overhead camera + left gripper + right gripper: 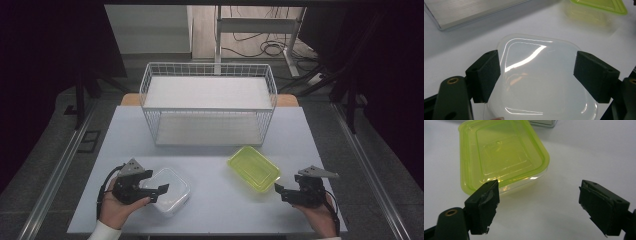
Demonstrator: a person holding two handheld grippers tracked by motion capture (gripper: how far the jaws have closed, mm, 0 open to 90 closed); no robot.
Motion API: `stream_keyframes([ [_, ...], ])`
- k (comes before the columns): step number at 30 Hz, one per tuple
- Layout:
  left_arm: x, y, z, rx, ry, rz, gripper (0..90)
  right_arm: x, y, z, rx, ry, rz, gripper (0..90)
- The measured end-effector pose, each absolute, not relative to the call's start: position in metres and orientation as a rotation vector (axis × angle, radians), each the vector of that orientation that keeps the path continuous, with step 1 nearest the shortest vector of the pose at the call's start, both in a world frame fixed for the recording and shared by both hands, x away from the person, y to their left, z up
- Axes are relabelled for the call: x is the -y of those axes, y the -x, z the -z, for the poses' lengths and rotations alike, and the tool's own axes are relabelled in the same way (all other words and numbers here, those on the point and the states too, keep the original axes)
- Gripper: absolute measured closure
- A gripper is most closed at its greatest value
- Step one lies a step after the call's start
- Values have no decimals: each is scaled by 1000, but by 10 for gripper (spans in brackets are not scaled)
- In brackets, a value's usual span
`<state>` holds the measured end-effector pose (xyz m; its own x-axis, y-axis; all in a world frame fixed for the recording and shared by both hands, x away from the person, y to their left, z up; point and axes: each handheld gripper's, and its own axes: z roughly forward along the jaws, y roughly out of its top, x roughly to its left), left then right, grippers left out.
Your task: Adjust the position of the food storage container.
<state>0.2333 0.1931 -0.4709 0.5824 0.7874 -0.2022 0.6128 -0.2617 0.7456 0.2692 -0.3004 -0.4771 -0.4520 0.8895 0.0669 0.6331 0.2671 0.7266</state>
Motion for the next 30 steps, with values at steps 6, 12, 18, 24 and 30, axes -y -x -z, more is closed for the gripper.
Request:
stream_keyframes([
  [6,-193,-234,470,-1106,-1973,-253,213,298,-266,476,-2194,-1370,-990,183],
  [12,-188,-232,468,-1089,-1971,-258,213,297,-265,473,-2194,-1370,-999,207],
  [18,-180,-229,468,-1064,-1983,-255,213,295,-266,473,-2212,-1368,-997,235],
  [24,-178,-228,469,-1070,-1990,-268,210,293,-265,467,-2187,-1371,-992,312],
  [30,-179,-231,470,-1064,-1993,-265,209,291,-273,462,-2194,-1379,-1017,420],
])
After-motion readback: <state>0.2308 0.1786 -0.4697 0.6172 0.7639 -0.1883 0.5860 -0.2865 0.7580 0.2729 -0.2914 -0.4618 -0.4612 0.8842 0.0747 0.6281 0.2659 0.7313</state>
